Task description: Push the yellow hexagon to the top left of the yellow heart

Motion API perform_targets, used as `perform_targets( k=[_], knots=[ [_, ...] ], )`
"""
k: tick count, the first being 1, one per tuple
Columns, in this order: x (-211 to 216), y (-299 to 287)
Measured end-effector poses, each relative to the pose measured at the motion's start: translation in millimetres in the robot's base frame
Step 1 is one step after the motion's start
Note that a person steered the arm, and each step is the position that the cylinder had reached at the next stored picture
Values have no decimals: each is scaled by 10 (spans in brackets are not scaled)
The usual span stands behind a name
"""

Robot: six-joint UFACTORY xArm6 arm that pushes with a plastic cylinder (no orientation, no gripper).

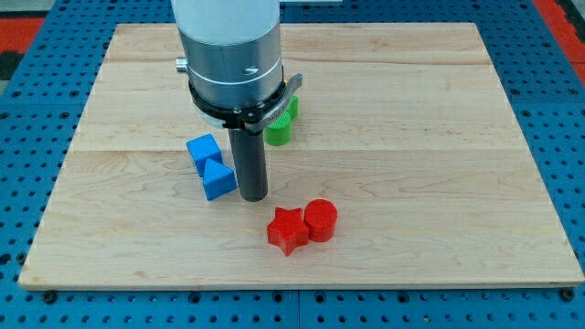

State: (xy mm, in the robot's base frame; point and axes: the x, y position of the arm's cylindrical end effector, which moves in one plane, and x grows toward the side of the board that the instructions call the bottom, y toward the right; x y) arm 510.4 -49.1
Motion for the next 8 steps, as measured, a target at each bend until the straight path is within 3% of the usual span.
perform_targets(
  k=[1, 2, 3, 5, 8],
  knots=[
    [-34, 52],
    [-315, 967],
    [-809, 1262],
    [-1298, 1315],
    [-1377, 1231]
  ],
)
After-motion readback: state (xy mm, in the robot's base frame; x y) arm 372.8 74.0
